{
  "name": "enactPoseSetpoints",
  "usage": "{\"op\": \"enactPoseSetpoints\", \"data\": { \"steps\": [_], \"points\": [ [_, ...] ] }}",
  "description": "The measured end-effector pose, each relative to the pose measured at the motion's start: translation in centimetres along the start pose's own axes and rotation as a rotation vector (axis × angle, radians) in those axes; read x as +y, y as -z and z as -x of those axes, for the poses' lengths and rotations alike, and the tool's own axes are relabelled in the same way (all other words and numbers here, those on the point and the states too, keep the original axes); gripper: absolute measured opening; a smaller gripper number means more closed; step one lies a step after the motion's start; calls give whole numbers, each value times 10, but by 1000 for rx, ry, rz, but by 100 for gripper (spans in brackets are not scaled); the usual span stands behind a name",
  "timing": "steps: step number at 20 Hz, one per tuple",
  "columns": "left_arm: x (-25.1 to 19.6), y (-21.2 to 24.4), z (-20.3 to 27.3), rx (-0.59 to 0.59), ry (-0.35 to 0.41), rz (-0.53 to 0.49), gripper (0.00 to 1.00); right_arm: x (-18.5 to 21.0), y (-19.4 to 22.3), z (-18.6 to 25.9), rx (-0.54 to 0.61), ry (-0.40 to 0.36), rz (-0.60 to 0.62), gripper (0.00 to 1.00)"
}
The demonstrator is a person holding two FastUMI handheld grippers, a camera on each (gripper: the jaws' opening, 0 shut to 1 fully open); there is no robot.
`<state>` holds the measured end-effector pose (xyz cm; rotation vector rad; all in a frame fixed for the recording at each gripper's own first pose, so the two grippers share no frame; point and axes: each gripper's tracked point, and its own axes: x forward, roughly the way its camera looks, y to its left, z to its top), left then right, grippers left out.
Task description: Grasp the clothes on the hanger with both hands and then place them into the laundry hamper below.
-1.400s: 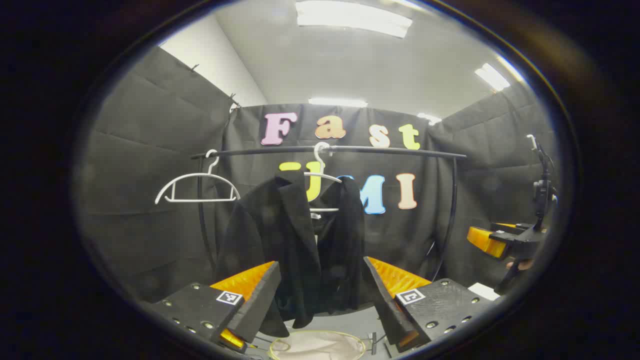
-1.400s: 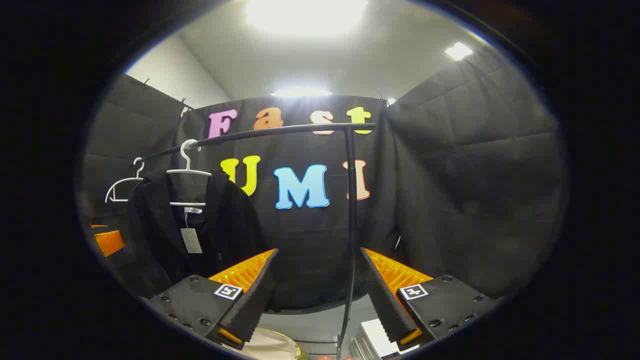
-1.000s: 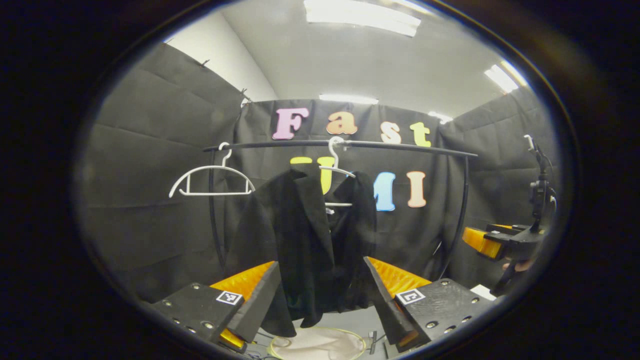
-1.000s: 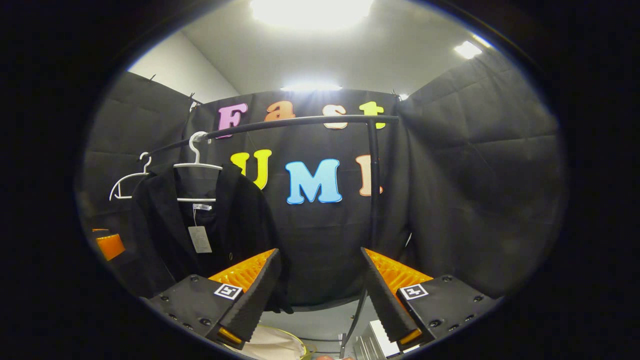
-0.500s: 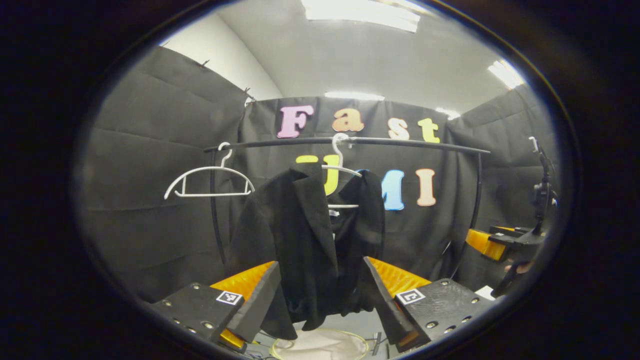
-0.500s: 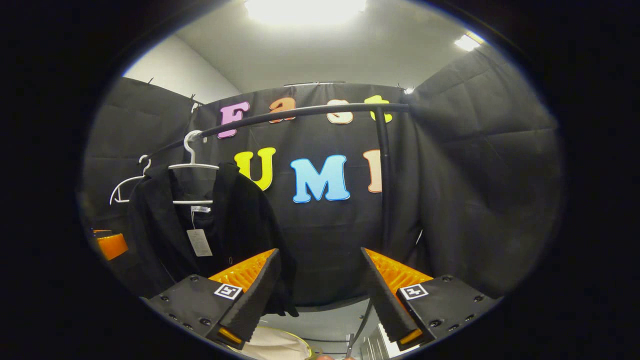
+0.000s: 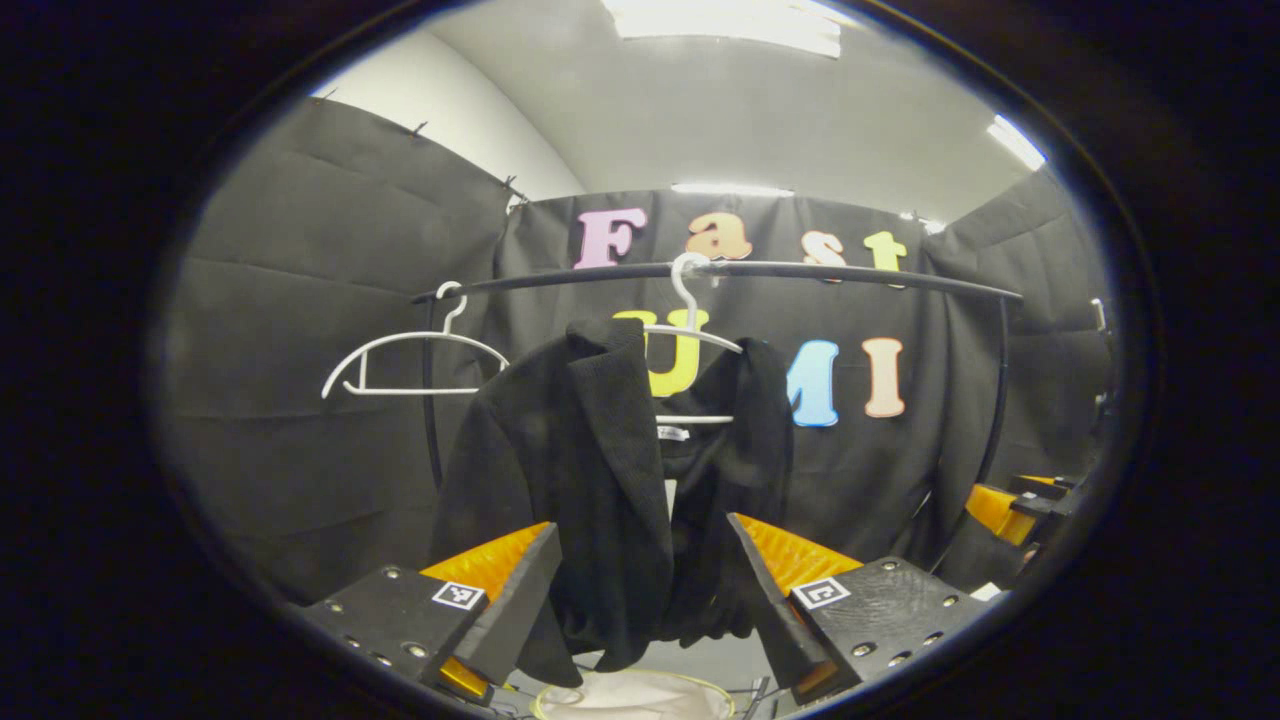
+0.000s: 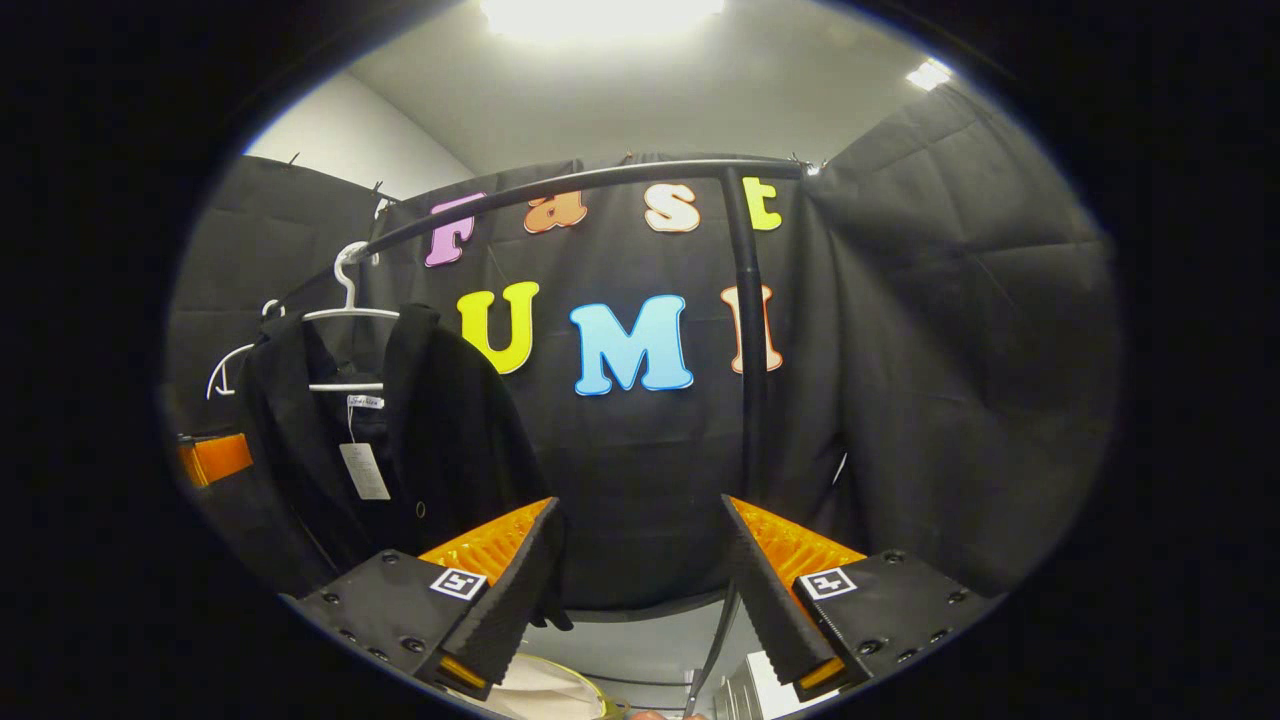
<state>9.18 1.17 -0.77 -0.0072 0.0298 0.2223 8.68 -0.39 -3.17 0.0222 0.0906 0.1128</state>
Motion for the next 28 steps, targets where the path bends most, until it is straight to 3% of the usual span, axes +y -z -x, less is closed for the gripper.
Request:
{"op": "enactPoseSetpoints", "data": {
  "steps": [10, 11, 14, 15, 16, 19, 20, 24, 28],
  "points": [
    [8, -14, -65, -7, -142, 4, 94, 24, 4, -42, -1, -115, -1, 96],
    [8, -14, -73, -4, -152, 5, 94, 25, 3, -46, -2, -125, -1, 92],
    [12, -11, -95, 11, -194, 6, 94, 28, 5, -55, -1, -148, 0, 96],
    [16, -9, -103, 15, -216, -1, 94, 29, 7, -59, 2, -157, 0, 92],
    [18, -8, -110, 20, -235, -8, 94, 30, 8, -63, 5, -165, 0, 96],
    [21, -4, -127, 32, -284, -19, 94, 30, 16, -74, 25, -194, -2, 92],
    [22, -4, -132, 35, -299, -20, 94, 33, 20, -78, 39, -210, -5, 96],
    [33, -7, -148, 40, -382, -33, 94, 41, 41, -85, 91, -270, 5, 96],
    [39, -4, -160, 56, -437, -48, 76, 52, 58, -84, 134, -321, 24, 93]
  ]
}}
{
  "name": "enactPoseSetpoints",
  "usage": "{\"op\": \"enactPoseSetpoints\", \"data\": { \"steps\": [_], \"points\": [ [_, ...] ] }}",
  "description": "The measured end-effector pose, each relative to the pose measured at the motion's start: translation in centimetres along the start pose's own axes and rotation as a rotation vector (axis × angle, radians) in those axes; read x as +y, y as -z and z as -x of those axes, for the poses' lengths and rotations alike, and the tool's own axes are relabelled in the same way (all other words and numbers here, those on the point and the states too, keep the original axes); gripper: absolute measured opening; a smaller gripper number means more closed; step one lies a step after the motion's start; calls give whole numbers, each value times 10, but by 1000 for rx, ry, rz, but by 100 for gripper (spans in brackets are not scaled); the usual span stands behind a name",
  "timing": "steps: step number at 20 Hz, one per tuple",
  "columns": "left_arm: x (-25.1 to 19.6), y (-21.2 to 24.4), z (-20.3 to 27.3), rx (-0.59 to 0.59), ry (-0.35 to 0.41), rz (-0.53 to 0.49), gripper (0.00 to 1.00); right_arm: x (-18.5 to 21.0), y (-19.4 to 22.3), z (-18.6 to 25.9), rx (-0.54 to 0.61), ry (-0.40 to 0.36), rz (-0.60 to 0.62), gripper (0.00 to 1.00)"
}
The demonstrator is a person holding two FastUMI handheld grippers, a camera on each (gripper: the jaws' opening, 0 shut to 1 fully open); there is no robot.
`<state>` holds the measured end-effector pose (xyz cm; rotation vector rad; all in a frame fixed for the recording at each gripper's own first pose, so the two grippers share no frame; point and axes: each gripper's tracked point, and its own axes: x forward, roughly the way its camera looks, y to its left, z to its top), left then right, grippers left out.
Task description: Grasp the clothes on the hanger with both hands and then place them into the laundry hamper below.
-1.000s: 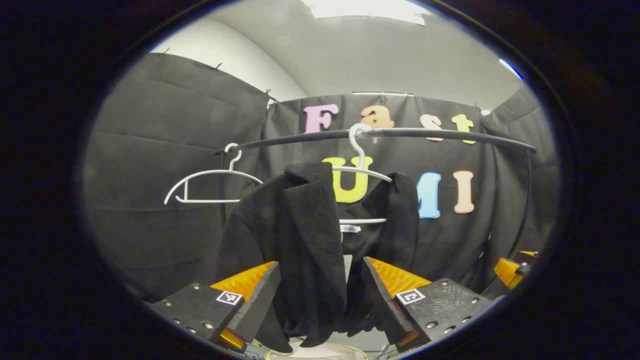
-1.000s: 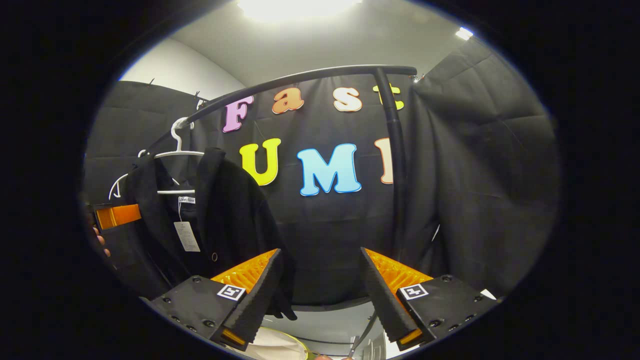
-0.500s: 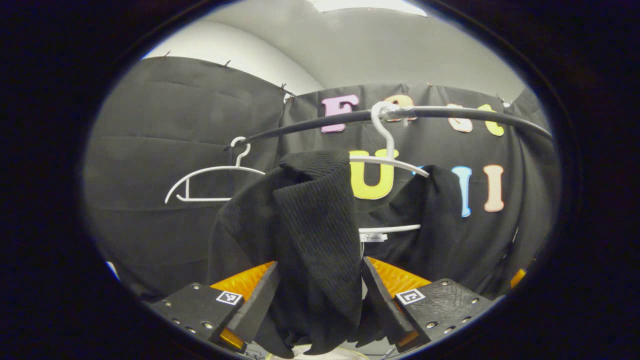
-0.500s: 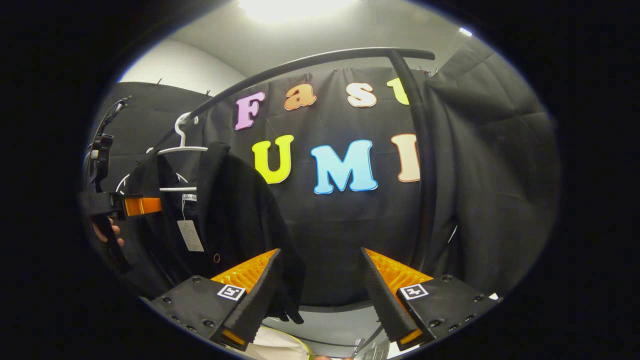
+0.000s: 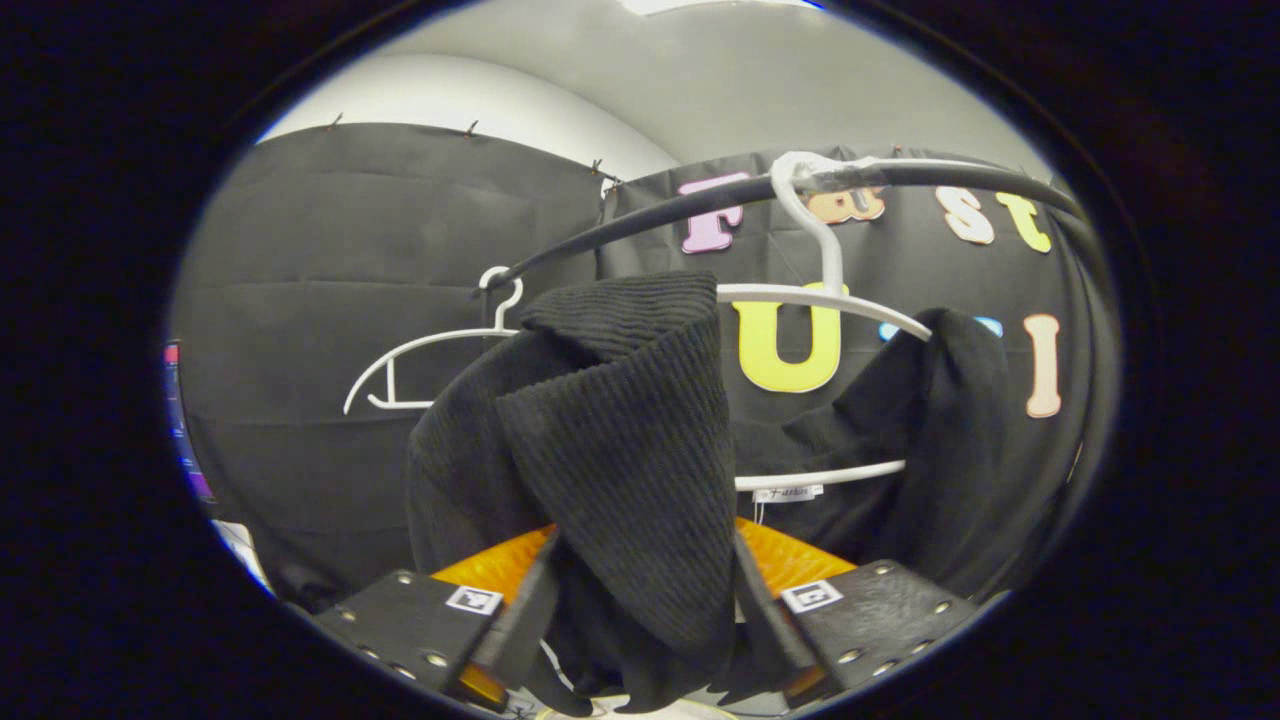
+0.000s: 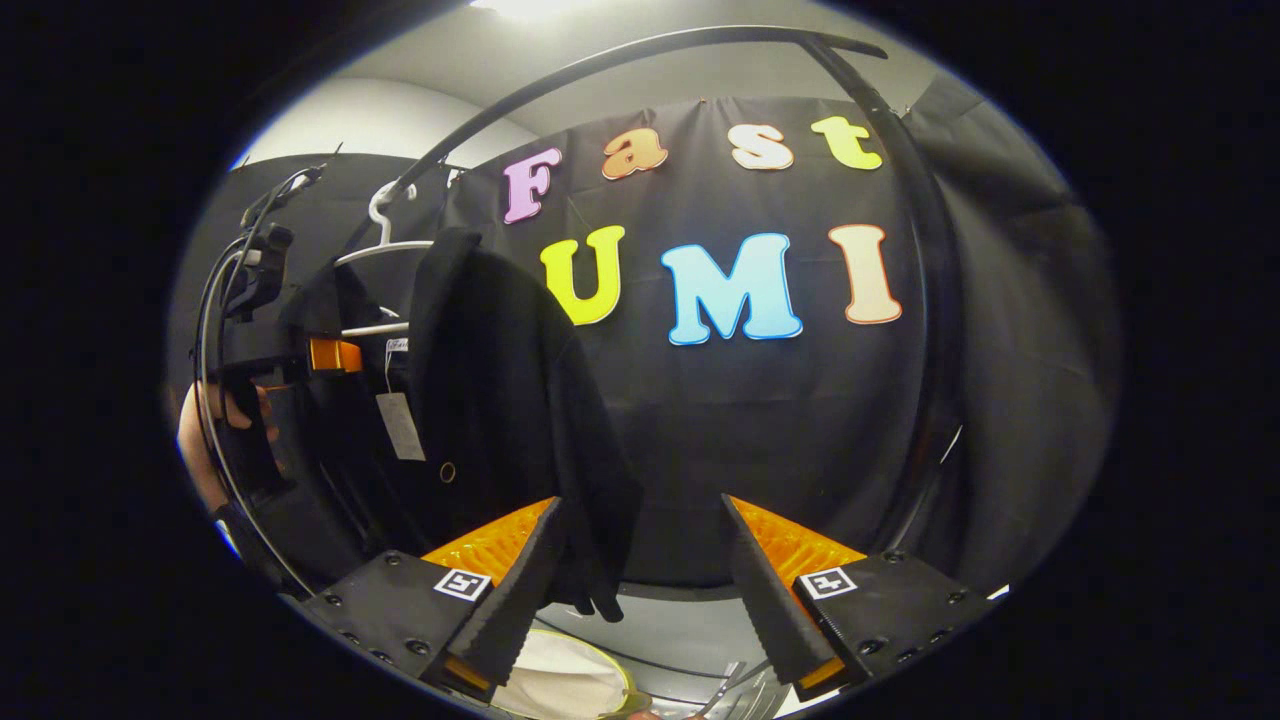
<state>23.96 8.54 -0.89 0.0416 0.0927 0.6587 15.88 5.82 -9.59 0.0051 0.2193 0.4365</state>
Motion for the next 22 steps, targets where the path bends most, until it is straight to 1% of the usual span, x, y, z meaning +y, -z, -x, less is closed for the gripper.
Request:
{"op": "enactPoseSetpoints", "data": {
  "steps": [1, 2, 3, 4, 5, 6, 7, 8, 9, 10, 11, 12, 14, 15, 16, 17, 18, 19, 22],
  "points": [
    [1, 1, -1, 5, 4, -1, 71, 1, 3, -1, 8, -5, 3, 93],
    [0, 1, -2, 8, 13, -1, 66, 2, 7, -1, 14, -10, 3, 96],
    [6, 1, 1, 4, -4, -2, 53, 4, 9, -2, 20, -14, 2, 96],
    [12, -2, 2, -1, -8, 7, 39, 9, 11, -5, 29, -23, 0, 92],
    [13, -3, 4, -7, 14, 21, 26, 14, 12, -8, 39, -35, 0, 92],
    [10, -4, 5, -6, 56, 31, 12, 20, 12, -11, 47, -46, 7, 93],
    [14, -5, 9, -18, 56, 30, 12, 25, 10, -13, 47, -58, 19, 93],
    [18, -7, 10, -24, 87, 33, 10, 31, 8, -15, 44, -67, 34, 98],
    [11, -9, 8, -13, 143, 48, 7, 37, 4, -18, 37, -77, 45, 98],
    [10, -10, 11, -8, 176, 55, 4, 46, 1, -19, 31, -88, 53, 93],
    [10, -11, 15, -6, 216, 68, 2, 56, -2, -21, 31, -102, 55, 98],
    [9, -15, 21, -5, 257, 81, 2, 68, -5, -22, 32, -117, 54, 93],
    [12, -23, 34, -17, 323, 84, 1, 95, -16, -27, 28, -150, 46, 93],
    [11, -27, 39, -22, 352, 83, 1, 107, -25, -30, 20, -168, 37, 98],
    [11, -30, 43, -25, 381, 88, 1, 120, -32, -32, 12, -182, 28, 93],
    [13, -32, 46, -27, 401, 100, 1, 131, -41, -35, 1, -196, 23, 93],
    [14, -36, 49, -25, 424, 126, 1, 142, -50, -39, -11, -209, 25, 98],
    [17, -39, 53, -25, 444, 160, 1, 152, -58, -43, -22, -218, 33, 92],
    [31, -55, 64, -36, 482, 231, 1, 175, -82, -54, -64, -242, 53, 93]
  ]
}}
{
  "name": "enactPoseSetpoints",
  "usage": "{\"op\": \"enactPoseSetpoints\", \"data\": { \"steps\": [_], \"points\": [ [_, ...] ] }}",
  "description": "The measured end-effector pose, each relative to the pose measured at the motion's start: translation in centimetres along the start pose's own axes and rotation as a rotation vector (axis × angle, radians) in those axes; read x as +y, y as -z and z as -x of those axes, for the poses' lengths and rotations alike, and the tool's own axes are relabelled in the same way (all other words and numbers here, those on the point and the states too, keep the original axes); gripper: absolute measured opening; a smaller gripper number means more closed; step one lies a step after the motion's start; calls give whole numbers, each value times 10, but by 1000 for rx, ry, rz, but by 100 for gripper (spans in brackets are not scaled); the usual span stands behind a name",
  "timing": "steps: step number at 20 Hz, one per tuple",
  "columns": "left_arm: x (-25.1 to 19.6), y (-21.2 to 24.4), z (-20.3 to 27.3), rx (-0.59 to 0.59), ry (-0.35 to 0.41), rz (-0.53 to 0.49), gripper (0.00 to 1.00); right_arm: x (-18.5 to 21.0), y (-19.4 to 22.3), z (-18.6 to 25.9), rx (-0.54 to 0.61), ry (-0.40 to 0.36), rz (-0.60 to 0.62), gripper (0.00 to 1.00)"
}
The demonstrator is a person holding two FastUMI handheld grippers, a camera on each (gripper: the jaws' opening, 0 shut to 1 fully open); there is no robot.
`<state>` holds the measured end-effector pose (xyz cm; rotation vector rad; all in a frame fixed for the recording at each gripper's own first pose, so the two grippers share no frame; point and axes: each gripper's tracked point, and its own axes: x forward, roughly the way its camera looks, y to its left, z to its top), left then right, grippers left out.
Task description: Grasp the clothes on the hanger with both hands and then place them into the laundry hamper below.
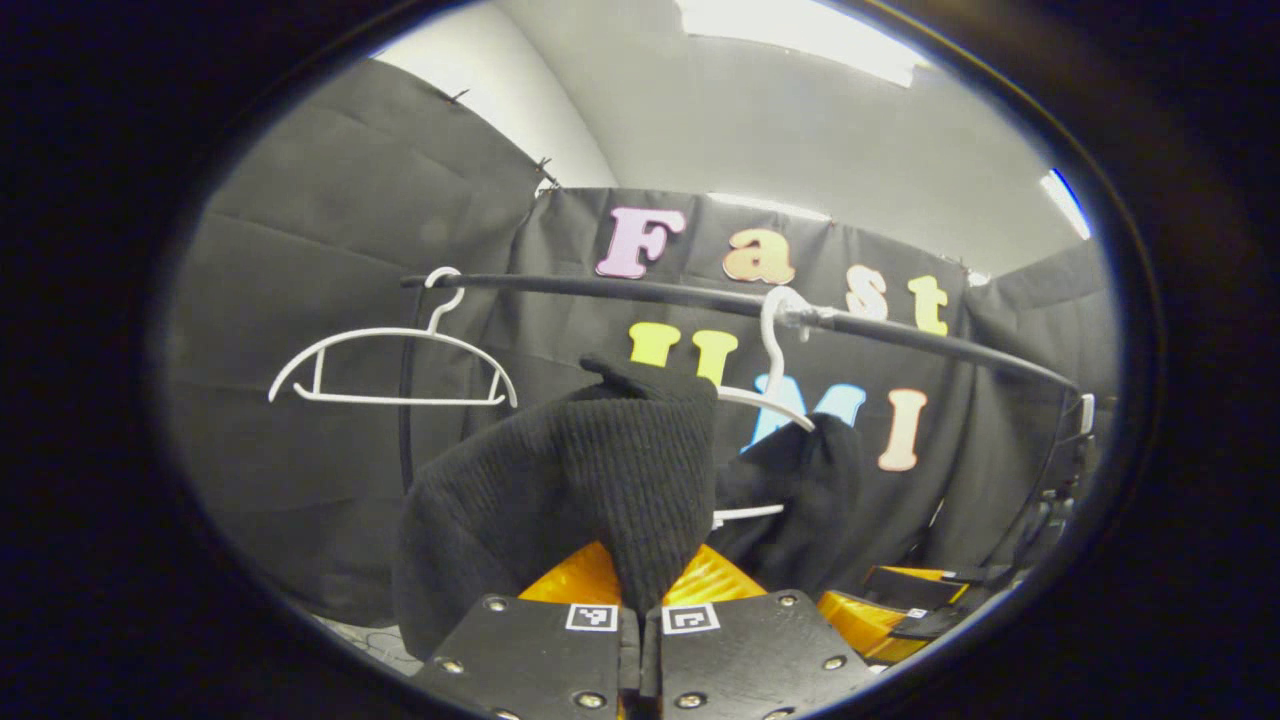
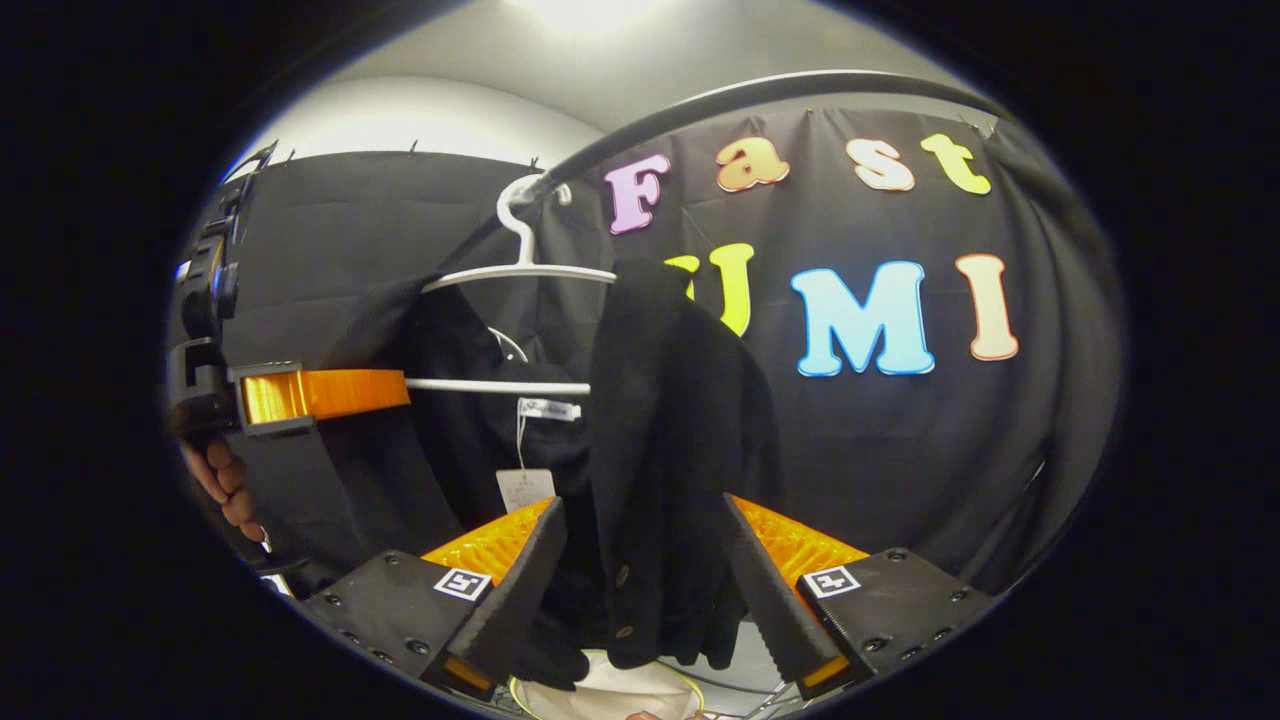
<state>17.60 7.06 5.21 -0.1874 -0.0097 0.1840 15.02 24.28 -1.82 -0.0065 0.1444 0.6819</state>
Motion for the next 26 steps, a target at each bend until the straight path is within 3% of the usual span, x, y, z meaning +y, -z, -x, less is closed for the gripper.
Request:
{"op": "enactPoseSetpoints", "data": {
  "steps": [1, 2, 3, 4, 5, 7, 11, 13, 14, 17, 21, 23, 24, 26],
  "points": [
    [2, -4, 4, -5, 5, 6, 1, 3, -6, -7, -10, 1, 8, 93],
    [5, -9, 7, -9, 8, 9, 1, 5, -9, -14, -13, 7, 21, 100],
    [5, -12, 8, -11, 12, 11, 1, 5, -10, -22, -9, 13, 30, 92],
    [7, -14, 10, -11, 16, 14, 2, 6, -11, -31, -7, 22, 36, 92],
    [9, -15, 9, -13, 20, 18, 1, 5, -11, -40, -2, 32, 37, 100],
    [11, -15, 8, -20, 24, 27, 2, 1, -9, -57, 5, 58, 31, 93],
    [12, -12, 7, -26, 26, 31, 1, -10, 1, -85, 26, 111, 44, 100],
    [13, -11, 7, -24, 30, 34, 1, -21, 0, -94, 28, 147, 41, 93],
    [13, -9, 8, -20, 30, 34, 1, -26, 0, -99, 27, 156, 25, 99],
    [12, -8, 8, -12, 36, 27, 1, -32, -4, -111, 18, 142, -17, 99],
    [12, -11, 13, -13, 55, 13, 1, -26, -1, -118, 35, 61, -52, 62],
    [11, -11, 18, -17, 72, 3, 1, -30, -2, -108, 42, 62, -83, 30],
    [12, -13, 19, -20, 82, -5, 1, -25, -2, -108, 45, 24, -94, 14],
    [12, -14, 19, -31, 99, -12, 1, -22, -2, -107, 50, -26, -91, 10]
  ]
}}
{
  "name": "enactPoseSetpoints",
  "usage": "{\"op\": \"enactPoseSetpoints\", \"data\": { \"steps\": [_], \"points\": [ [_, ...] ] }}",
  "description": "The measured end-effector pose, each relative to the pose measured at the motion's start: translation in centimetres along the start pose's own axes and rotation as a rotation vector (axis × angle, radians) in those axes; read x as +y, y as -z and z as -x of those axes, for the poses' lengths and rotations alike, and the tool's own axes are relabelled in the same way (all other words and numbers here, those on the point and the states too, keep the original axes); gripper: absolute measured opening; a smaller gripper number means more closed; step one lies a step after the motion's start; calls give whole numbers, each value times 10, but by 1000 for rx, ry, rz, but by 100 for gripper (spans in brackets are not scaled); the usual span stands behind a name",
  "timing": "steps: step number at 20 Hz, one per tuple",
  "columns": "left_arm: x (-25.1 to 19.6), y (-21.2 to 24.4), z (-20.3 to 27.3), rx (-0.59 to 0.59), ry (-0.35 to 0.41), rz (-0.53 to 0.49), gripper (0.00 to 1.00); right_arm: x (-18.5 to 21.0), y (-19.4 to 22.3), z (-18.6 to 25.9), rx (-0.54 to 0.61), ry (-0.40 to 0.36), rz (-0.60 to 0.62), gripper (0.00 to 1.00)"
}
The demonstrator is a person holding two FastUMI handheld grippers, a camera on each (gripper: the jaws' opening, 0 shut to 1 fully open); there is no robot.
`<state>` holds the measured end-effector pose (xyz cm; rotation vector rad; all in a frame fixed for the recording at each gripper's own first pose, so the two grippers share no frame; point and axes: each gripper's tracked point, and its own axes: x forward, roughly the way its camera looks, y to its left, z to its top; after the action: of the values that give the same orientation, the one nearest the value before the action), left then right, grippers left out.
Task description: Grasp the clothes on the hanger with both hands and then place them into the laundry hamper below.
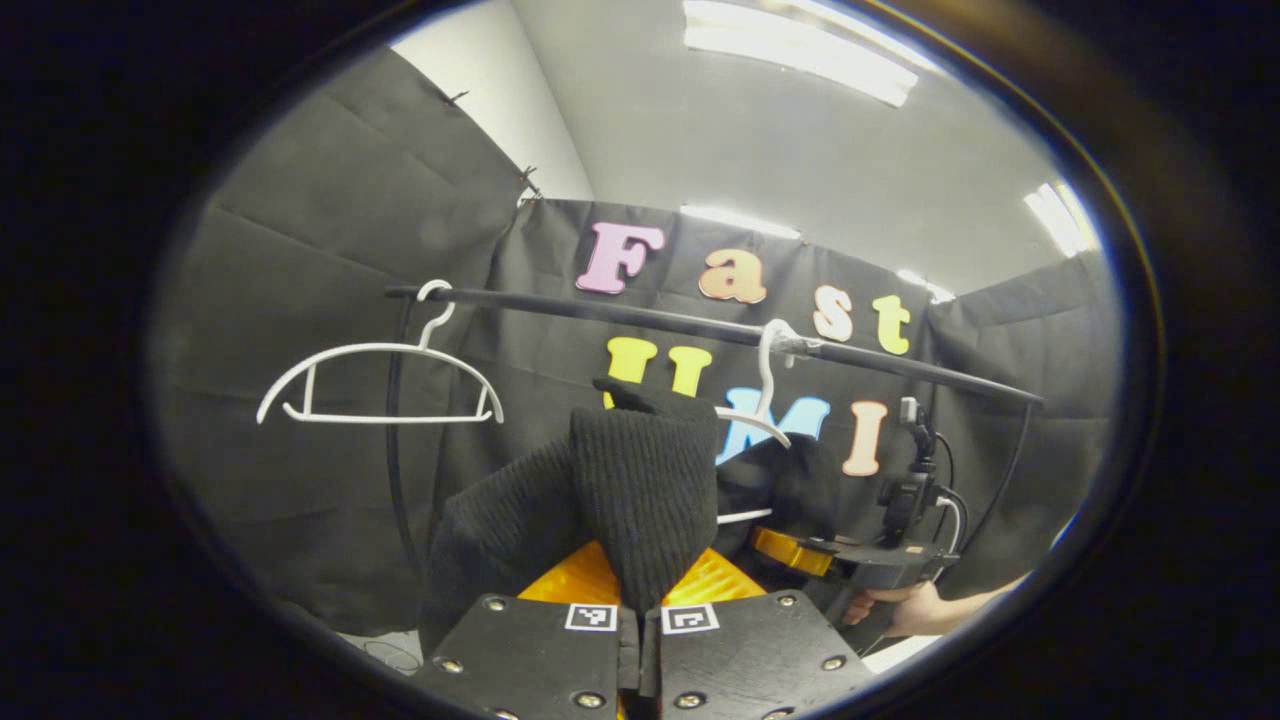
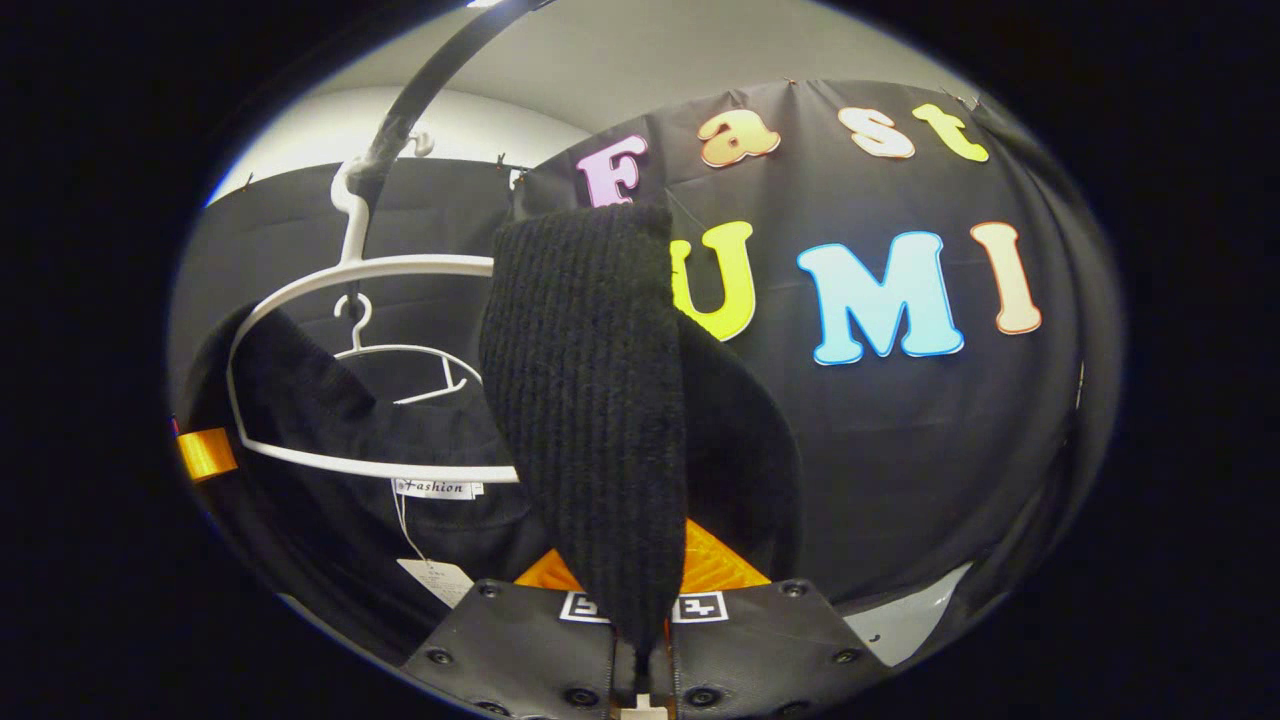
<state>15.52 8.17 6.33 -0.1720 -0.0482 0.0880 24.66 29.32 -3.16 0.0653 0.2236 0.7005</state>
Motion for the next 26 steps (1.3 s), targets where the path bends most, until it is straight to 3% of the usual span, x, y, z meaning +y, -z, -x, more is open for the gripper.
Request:
{"op": "enactPoseSetpoints", "data": {
  "steps": [4, 7, 15, 22, 26],
  "points": [
    [6, -17, 3, -53, 25, 21, 1, -19, -14, 13, -74, 30, -43, 9],
    [23, -25, 10, -69, 5, 48, 0, -32, -22, 20, -113, 71, -99, 9],
    [75, -45, 16, -145, -60, 118, 0, -78, -46, 32, -179, 173, -89, 9],
    [139, -27, 54, -115, -137, 159, 1, -113, -52, 36, -236, 265, -110, 9],
    [139, -3, 46, -73, -152, 178, 2, -133, -49, 26, -234, 323, -30, 9]
  ]
}}
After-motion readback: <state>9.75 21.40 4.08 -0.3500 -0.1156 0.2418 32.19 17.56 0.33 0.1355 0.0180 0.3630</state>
